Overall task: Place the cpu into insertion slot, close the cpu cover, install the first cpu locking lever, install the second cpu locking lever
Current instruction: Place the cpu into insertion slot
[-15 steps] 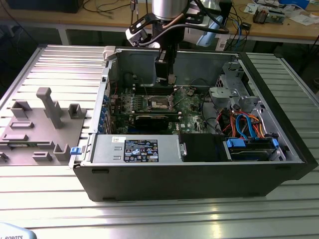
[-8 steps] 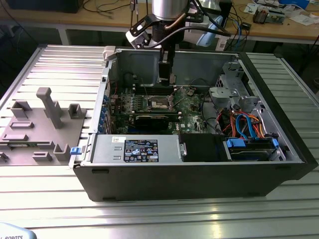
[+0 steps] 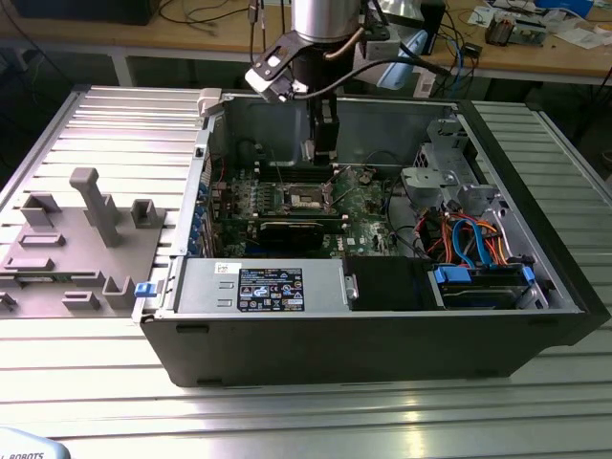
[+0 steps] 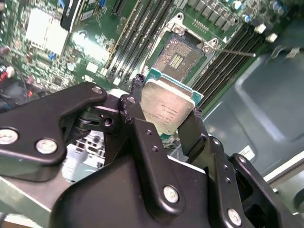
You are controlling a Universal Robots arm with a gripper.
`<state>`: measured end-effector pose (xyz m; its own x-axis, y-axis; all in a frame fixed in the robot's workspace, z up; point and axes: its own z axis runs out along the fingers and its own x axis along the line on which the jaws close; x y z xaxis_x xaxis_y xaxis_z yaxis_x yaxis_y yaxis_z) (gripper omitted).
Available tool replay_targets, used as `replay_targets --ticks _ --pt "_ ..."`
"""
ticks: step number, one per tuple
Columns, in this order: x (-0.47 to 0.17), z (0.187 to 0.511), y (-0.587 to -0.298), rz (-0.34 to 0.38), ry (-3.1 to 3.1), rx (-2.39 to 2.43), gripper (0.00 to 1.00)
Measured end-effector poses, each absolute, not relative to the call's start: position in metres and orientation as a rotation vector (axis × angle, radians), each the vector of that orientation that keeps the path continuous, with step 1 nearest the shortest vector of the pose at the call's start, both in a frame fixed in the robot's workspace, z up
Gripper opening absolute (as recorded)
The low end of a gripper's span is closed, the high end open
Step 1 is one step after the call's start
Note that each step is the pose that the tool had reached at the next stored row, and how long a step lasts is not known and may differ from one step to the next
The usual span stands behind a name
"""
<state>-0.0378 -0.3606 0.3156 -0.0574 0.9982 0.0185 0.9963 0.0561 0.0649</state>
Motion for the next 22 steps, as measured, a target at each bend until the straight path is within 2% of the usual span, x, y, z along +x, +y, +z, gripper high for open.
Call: replay_targets --ticks 16,19,22 --pt "-0.0379 0.3138 -0.3605 0.094 2.344 2.051 0.55" --pt "-0.0380 0.3132 -0.3606 0.050 2.368 2.073 0.55" --pt "-0.0379 0.3130 -0.3606 0.050 2.368 2.073 0.55"
